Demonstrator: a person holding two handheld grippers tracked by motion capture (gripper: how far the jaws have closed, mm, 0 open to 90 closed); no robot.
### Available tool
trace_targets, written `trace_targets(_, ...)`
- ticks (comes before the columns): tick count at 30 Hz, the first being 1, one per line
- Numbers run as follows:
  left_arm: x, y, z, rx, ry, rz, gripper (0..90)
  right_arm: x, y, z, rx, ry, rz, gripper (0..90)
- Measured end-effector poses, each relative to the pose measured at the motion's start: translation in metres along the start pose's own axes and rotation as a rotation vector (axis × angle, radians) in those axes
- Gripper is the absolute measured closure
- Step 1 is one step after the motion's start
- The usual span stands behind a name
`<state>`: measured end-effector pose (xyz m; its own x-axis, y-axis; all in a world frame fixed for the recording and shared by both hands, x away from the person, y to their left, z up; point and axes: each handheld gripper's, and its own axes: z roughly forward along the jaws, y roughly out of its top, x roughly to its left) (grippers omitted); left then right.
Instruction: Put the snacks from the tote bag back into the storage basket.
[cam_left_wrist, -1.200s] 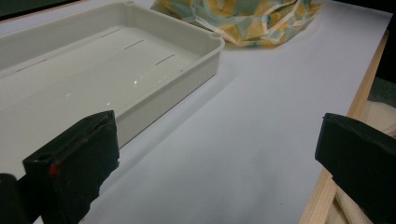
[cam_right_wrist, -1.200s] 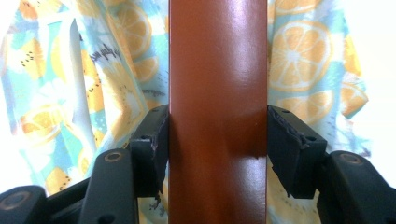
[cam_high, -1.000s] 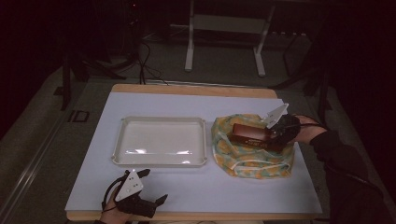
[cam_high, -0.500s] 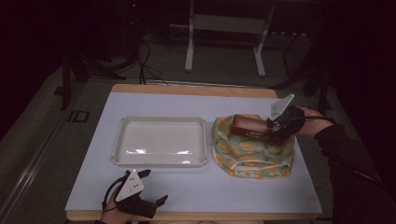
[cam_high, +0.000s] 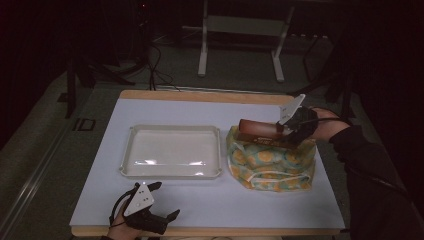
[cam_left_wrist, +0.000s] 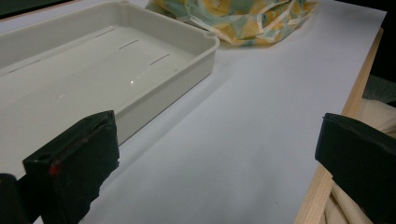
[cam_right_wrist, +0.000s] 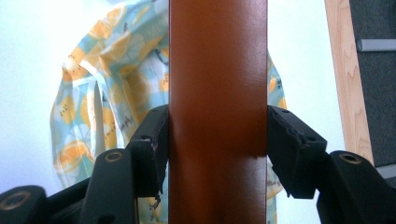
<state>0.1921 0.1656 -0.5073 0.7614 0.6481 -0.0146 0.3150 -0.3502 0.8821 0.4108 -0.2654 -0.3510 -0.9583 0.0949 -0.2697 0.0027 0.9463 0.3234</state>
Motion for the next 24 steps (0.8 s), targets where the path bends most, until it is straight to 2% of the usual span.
trace_targets(12,-0.001,0.0,0.0,0.001,-0.005,0.004,0.0,0.004,0.037,-0.003,-0.002,-0.001,-0.047,43.3)
trace_targets(15,-0.001,0.0,0.0,0.001,-0.007,0.005,0.0,0.006,0.051,-0.001,0.0,0.004,-0.066,43.3)
trace_targets(24,-0.001,0.0,0.0,0.0,-0.01,0.008,0.0,0.011,0.078,0.005,0.001,0.013,-0.1,43.3)
